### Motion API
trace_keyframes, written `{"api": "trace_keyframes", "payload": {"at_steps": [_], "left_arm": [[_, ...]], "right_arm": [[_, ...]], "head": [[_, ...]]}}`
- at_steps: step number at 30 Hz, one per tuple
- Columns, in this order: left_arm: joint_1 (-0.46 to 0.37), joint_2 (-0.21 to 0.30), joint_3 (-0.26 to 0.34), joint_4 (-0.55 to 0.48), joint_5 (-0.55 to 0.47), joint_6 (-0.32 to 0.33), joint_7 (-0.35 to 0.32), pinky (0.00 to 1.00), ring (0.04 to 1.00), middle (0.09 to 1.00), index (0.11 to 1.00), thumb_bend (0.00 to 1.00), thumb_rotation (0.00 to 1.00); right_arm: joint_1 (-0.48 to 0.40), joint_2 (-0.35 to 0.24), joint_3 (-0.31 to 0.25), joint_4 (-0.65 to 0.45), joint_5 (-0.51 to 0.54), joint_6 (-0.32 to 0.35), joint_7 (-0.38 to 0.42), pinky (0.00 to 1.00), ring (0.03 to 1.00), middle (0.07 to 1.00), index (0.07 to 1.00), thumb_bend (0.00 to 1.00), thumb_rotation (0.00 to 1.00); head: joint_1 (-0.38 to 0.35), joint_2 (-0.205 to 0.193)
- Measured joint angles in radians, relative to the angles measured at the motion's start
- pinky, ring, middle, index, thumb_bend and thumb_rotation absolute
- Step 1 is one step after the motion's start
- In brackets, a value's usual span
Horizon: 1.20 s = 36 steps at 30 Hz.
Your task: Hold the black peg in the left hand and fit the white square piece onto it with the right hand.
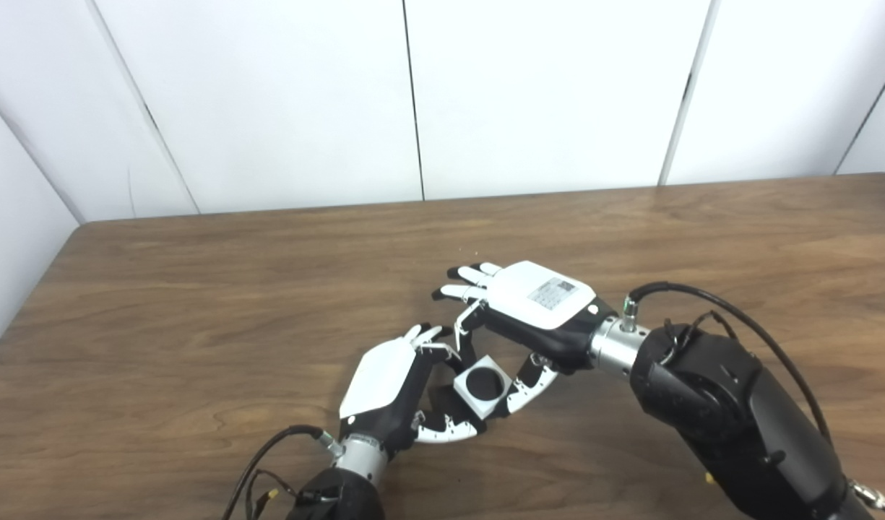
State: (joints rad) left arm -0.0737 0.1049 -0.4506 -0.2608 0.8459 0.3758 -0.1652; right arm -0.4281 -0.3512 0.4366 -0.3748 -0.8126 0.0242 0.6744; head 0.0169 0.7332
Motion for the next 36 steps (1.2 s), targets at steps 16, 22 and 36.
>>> {"api": "trace_keyframes", "payload": {"at_steps": [16,22,36], "left_arm": [[0.0,-0.005,0.002,0.0,-0.001,0.004,-0.005,0.97,0.98,0.916,0.493,0.51,0.09],[0.0,-0.005,0.002,0.0,0.0,0.004,-0.005,0.96,0.977,0.915,0.494,0.51,0.09],[0.0,-0.004,0.003,0.0,-0.002,0.004,-0.005,0.97,0.983,0.919,0.494,0.51,0.09]], "right_arm": [[0.003,-0.001,0.007,0.006,-0.022,0.002,0.043,1.0,1.0,0.931,0.757,0.93,0.34],[0.003,-0.001,-0.003,0.005,-0.021,0.003,0.044,1.0,1.0,0.931,0.746,0.92,0.34],[0.001,-0.003,-0.022,0.003,-0.018,0.003,0.045,1.0,1.0,0.935,0.744,0.92,0.37]], "head": [[-0.002,0.002],[-0.003,0.002],[-0.003,-0.006]]}}
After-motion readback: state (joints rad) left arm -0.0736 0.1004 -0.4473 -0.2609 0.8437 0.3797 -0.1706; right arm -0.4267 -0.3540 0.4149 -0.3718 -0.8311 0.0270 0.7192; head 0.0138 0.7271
